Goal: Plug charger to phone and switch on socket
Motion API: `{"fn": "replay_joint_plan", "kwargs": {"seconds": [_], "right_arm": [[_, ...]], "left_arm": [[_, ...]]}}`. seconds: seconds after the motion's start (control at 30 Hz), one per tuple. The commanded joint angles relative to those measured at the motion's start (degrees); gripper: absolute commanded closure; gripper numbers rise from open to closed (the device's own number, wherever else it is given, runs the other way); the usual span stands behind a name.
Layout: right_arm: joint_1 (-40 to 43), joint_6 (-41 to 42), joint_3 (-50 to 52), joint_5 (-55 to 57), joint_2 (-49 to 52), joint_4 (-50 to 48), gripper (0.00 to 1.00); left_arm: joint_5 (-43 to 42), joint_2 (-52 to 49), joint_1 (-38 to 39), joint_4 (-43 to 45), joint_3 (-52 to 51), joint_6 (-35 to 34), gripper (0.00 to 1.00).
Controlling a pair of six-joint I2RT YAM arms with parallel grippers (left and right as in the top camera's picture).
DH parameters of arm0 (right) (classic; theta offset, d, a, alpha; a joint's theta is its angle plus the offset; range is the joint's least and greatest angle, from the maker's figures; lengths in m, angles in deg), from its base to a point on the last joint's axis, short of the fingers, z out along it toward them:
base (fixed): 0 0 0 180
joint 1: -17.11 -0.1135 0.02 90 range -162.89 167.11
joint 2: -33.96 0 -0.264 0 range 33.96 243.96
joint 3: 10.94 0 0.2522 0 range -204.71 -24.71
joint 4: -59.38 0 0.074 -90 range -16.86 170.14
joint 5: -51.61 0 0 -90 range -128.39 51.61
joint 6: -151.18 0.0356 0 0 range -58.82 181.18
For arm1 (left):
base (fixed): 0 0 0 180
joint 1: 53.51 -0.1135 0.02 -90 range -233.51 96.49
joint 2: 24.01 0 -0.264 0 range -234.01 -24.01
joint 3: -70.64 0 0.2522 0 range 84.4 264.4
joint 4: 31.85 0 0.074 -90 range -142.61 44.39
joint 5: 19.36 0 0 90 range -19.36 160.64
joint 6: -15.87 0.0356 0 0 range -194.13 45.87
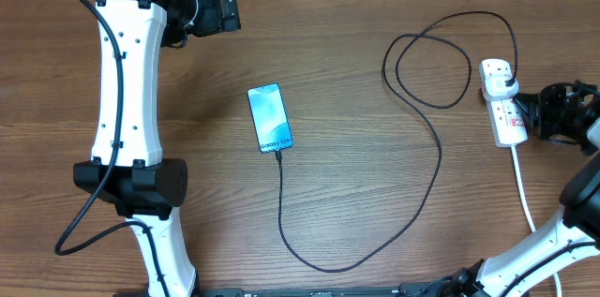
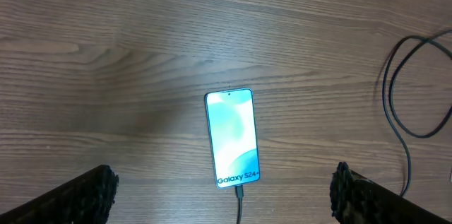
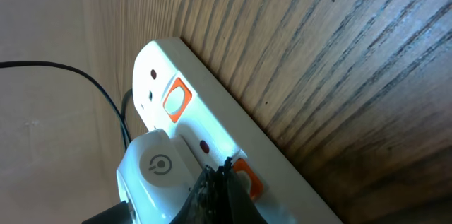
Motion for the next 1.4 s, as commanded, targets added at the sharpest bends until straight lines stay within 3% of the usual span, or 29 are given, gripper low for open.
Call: {"fn": "replay_joint_plan", "kwargs": {"seconds": [0.0, 0.93, 1.17, 1.37], "right_arm": [[-3.13, -0.33, 0.94, 2.23, 0.61, 2.32, 0.96], [-4.85, -0.04, 0.9, 4.2, 0.59, 3.34, 0.96], [0.24, 1.86, -2.03, 3.17, -1.7, 3.72, 0.96], [7.32, 2.86, -2.21, 2.89, -13.31, 5.84, 0.96]], "left_arm": [[0.37, 1.18, 0.07, -0.13, 1.09, 0.42, 0.0], [0.35, 1.18, 0.07, -0.13, 1.09, 0.42, 0.0], [0.35, 1.18, 0.07, -0.13, 1.09, 0.42, 0.0], [0.35, 1.18, 0.07, -0.13, 1.09, 0.42, 0.0]]}}
